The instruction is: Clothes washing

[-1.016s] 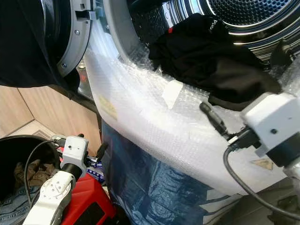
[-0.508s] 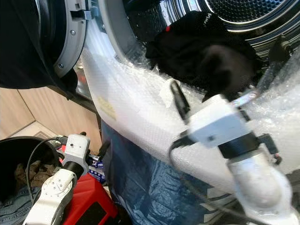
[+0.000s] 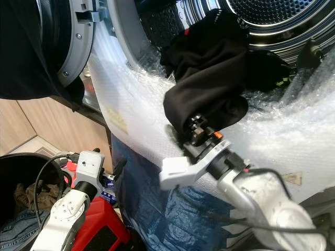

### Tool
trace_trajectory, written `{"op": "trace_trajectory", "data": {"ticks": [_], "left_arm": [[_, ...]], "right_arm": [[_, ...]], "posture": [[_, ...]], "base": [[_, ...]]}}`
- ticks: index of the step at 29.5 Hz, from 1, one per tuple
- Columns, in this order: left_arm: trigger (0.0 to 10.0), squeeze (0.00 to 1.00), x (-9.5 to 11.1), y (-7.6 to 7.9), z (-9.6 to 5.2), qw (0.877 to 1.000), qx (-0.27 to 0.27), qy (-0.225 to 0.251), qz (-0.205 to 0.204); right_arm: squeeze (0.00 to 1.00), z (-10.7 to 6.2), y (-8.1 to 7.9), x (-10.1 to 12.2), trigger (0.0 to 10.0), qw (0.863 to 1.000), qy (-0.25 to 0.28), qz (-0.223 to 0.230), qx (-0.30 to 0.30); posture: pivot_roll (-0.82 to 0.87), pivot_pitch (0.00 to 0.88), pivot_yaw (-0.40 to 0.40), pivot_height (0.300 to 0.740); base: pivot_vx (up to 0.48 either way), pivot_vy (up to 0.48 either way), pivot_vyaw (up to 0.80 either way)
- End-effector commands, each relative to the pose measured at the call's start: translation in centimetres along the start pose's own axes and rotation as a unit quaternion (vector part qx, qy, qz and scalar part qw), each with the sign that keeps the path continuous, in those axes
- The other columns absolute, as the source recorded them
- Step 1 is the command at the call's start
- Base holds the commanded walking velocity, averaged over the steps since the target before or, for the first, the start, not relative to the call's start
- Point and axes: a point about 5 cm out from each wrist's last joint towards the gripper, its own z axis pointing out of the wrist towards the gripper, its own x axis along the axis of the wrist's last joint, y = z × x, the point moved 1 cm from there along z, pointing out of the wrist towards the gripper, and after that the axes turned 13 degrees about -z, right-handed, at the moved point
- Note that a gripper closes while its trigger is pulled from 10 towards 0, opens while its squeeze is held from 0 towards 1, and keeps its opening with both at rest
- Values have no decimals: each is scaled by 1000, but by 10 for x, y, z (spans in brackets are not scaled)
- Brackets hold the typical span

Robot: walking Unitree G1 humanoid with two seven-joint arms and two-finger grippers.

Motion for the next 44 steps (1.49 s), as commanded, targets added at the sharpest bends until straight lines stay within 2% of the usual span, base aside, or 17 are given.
{"op": "trace_trajectory", "data": {"ticks": [1, 7, 8, 10, 14, 15, 17, 18, 19, 20, 21, 23, 27, 30, 34, 40, 44], "left_arm": [[10000, 0, 5, 3, -2, 1000, -3, 13, 1], [10000, 0, 5, 3, -1, 1000, -2, 15, 2], [10000, 0, 5, 3, -1, 1000, -2, 17, 2], [10000, 0, 6, 3, 0, 1000, -2, 18, 2], [10000, 0, 7, 2, 0, 1000, 0, 20, 3], [10000, 0, 7, 1, 0, 1000, 0, 20, 3], [10000, 0, 7, 1, -1, 1000, 0, 19, 2], [10000, 0, 7, 1, -1, 1000, -1, 18, 2], [10000, 0, 6, 2, -1, 1000, -1, 17, 2], [10000, 0, 6, 1, -2, 1000, -1, 17, 2], [10000, 0, 6, 1, -2, 1000, -1, 16, 2], [10000, 0, 6, 0, -2, 1000, -1, 16, 2], [10000, 0, 4, 0, -3, 1000, -3, 11, 4], [10000, 0, 4, 1, -3, 1000, -4, 10, 3], [10000, 0, 6, 1, -2, 1000, -4, 13, 2], [10000, 0, 5, 0, -3, 1000, -6, 11, 4], [10000, 0, 4, 0, -3, 1000, -9, 8, 4]], "right_arm": [[0, -1, 0, -14, 10000, 999, -28, -30, 8], [0, -4, -7, -39, 10000, 993, -93, -68, 34], [0, -8, -8, -52, 10000, 987, -136, -80, 43], [0, -10, -9, -61, 10000, 981, -163, -88, 50], [0, -13, 12, -68, 10000, 974, -218, -47, -41], [0, -13, 15, -66, 10000, 973, -221, -23, -60], [0, -16, 16, -58, 10000, 968, -214, 93, -95], [0, -18, 14, -53, 10000, 967, -199, 124, -102], [0, -20, 12, -48, 10000, 966, -181, 153, -103], [0, -26, 5, -29, 10000, 971, -114, 194, -86], [0, -31, -1, -19, 10000, 964, -79, 245, -67], [0, -39, -1, -25, 10000, 952, -91, 282, -73], [0, -46, 11, -40, 10000, 952, -113, 263, -108], [0, -47, 14, -40, 10000, 954, -108, 255, -118], [0, -54, 16, -46, 10000, 971, -108, 178, -118], [0, -70, 34, -65, 10000, 961, -157, 142, -176], [0, -73, 38, -63, 10000, 956, -167, 142, -195]], "posture": [[31, 93, -111, 740], [31, 86, -113, 740], [30, 88, -110, 740], [28, 88, -110, 740], [26, 97, -108, 740], [25, 103, -107, 740], [21, 107, -107, 740], [19, 112, -107, 740], [19, 112, -107, 740], [11, 122, -105, 740], [11, 122, -105, 740], [5, 131, -103, 740], [-5, 136, -96, 740], [-5, 136, -96, 740], [-3, 138, -96, 740], [-10, 142, -93, 740], [-17, 141, -86, 740]], "base": [[0, 0, 0], [0, 0, 0], [0, 0, 0], [0, 0, 0], [0, 0, 0], [0, 0, 0], [0, 0, 0], [0, 0, 0], [0, 0, 0], [0, 0, 0], [0, 0, 0], [0, 0, 0], [0, 0, 0], [0, 0, 0], [0, 0, 0], [0, 0, 0], [0, 0, 0]]}}
